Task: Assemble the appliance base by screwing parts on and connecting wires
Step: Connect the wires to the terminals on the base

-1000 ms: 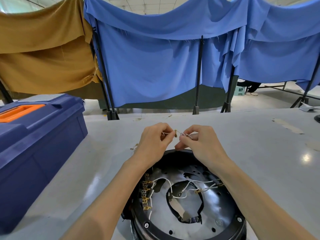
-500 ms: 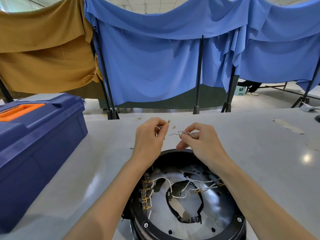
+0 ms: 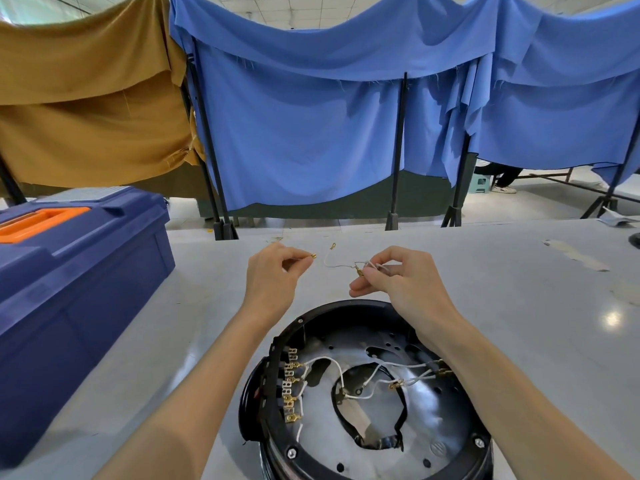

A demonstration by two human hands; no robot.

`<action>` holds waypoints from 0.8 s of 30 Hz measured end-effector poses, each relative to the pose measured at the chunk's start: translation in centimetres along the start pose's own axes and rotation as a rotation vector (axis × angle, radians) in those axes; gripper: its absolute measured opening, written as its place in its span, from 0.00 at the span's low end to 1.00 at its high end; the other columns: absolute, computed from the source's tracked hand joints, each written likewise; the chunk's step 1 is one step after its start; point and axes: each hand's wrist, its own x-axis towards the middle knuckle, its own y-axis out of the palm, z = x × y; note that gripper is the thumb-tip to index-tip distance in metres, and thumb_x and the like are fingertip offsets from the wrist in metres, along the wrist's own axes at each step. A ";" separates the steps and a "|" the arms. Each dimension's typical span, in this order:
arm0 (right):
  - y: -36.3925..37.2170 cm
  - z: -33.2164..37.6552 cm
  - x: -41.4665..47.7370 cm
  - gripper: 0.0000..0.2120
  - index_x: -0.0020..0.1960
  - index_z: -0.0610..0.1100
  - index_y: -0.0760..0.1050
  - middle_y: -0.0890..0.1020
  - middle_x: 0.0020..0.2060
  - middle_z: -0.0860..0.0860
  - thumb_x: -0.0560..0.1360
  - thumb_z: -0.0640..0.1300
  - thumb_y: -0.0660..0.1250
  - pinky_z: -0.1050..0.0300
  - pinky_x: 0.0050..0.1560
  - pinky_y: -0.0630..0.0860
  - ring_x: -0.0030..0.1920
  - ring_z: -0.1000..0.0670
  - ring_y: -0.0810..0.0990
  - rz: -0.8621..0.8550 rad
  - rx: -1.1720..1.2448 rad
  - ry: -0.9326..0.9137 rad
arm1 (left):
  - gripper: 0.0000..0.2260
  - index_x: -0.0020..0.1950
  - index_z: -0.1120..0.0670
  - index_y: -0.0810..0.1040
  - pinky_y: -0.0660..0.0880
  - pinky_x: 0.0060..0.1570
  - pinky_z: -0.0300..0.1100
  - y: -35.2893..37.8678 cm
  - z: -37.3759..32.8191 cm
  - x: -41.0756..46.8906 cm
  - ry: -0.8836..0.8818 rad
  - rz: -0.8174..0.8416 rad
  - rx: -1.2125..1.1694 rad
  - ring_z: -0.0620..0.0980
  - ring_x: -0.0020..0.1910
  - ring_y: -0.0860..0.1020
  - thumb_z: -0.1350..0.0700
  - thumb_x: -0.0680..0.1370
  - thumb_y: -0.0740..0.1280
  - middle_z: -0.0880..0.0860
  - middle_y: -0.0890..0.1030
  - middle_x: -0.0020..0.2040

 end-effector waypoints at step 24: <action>-0.4 0.1 0.0 0.04 0.45 0.37 0.76 0.85 0.35 0.38 0.78 0.32 0.66 0.61 0.45 0.80 0.36 0.40 0.86 0.164 0.183 0.003 | 0.11 0.56 0.48 0.82 0.51 0.75 0.50 -1.1 -3.2 -2.3 0.203 0.279 -0.076 0.41 0.73 0.64 0.54 0.74 0.72 0.43 0.76 0.65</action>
